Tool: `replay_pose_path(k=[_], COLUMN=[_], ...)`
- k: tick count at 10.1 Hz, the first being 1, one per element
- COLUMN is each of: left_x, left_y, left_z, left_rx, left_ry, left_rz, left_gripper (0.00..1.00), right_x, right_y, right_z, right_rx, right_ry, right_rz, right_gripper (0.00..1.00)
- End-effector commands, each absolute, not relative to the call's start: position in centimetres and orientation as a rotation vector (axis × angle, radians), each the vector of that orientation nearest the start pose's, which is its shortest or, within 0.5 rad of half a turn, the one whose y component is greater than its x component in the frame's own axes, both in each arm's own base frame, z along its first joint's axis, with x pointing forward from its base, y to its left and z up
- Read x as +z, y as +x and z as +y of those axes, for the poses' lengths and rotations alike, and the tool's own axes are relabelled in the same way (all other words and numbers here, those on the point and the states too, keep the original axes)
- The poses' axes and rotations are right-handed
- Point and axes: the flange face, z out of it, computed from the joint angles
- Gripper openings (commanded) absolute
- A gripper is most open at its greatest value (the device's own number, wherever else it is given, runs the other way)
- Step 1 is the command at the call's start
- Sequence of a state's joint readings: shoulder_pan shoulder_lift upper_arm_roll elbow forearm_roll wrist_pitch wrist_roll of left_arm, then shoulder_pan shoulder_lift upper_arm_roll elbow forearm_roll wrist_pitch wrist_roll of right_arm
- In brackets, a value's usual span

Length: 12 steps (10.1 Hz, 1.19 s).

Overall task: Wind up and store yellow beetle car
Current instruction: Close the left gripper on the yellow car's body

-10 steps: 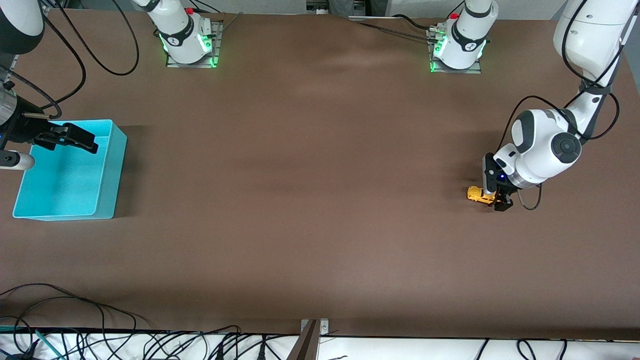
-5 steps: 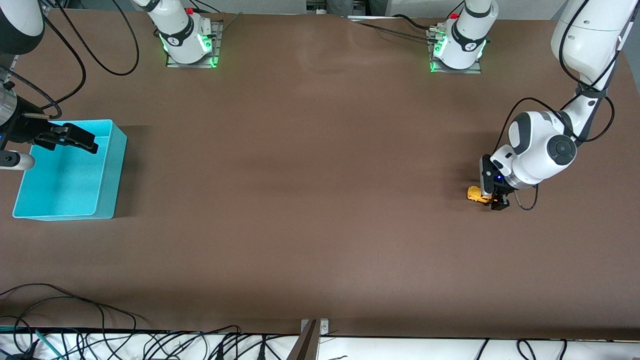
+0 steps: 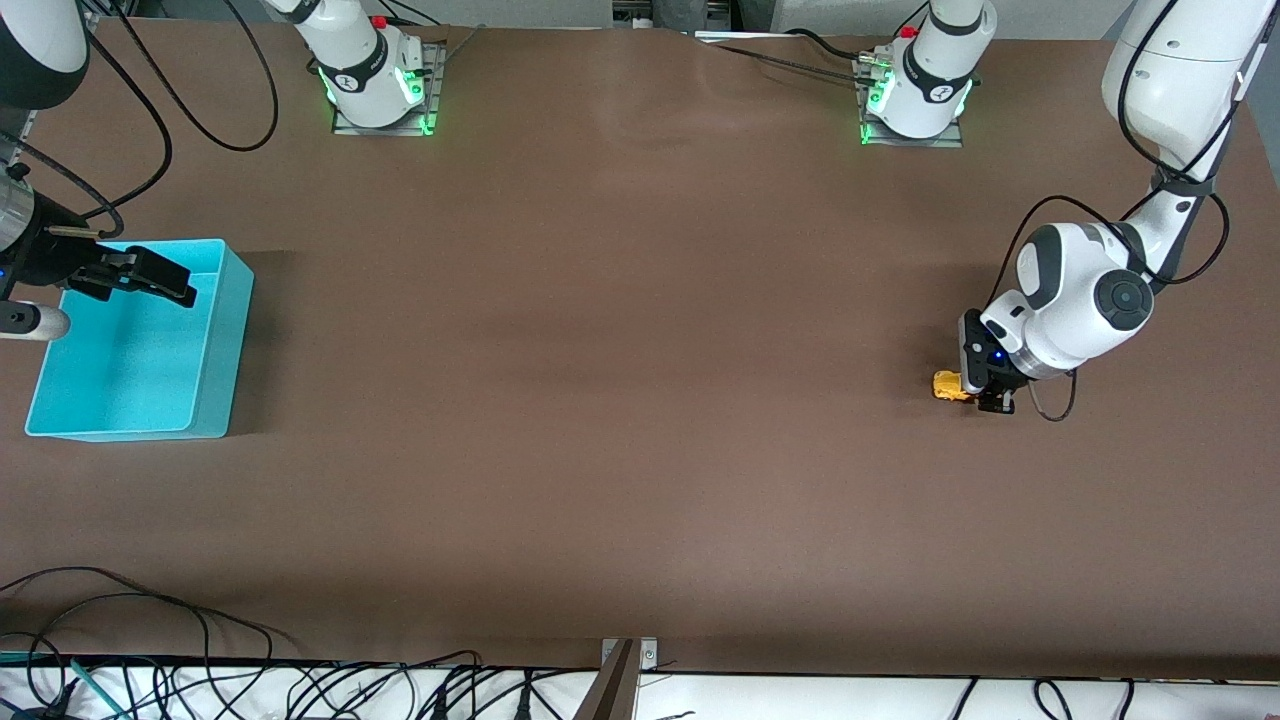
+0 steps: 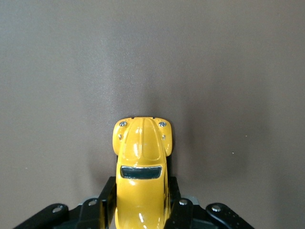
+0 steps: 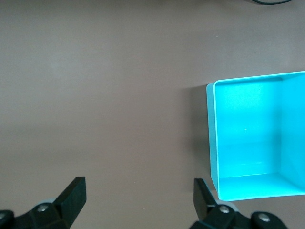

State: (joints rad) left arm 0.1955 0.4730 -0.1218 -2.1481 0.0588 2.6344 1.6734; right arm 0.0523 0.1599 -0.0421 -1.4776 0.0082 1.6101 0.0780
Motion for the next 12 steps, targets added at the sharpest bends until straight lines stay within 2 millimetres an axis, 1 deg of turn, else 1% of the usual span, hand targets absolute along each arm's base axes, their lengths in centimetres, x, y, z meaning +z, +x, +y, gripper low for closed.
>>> replay_pose_path(k=[1,3,6,8,9,11,12], left_x=[18.0,17.9,17.0,16.6,16.0,15.5,15.1], left_y=[57.2,57.2,57.0,57.0,56.8,56.6,56.2], left_z=[3.9,4.0,4.6,6.1,7.8,10.9,13.3], left_rx=[-0.044,-0.043,-0.026,-0.024,-0.02,-0.023,-0.023], left_ry=[-2.143,-2.145,-2.166,-2.152,-2.178,-2.169,-2.187], left_rz=[2.293,2.292,2.296,2.312,2.299,2.309,2.295], left_gripper=[0.07,0.07,0.08,0.08,0.08,0.09,0.09], right_x=[58.2,58.2,58.2,58.2,58.2,58.2,58.2], right_y=[60.2,60.2,60.2,60.2,60.2,60.2,60.2], right_z=[0.8,0.8,0.8,0.8,0.8,0.8,0.8], right_rx=[0.049,0.049,0.049,0.049,0.049,0.046,0.049], right_ry=[-3.124,-3.124,-3.124,-3.124,-3.124,-3.124,-3.124], right_rz=[0.116,0.116,0.116,0.116,0.116,0.116,0.116], right_gripper=[1.0,1.0,1.0,1.0,1.0,1.0,1.0])
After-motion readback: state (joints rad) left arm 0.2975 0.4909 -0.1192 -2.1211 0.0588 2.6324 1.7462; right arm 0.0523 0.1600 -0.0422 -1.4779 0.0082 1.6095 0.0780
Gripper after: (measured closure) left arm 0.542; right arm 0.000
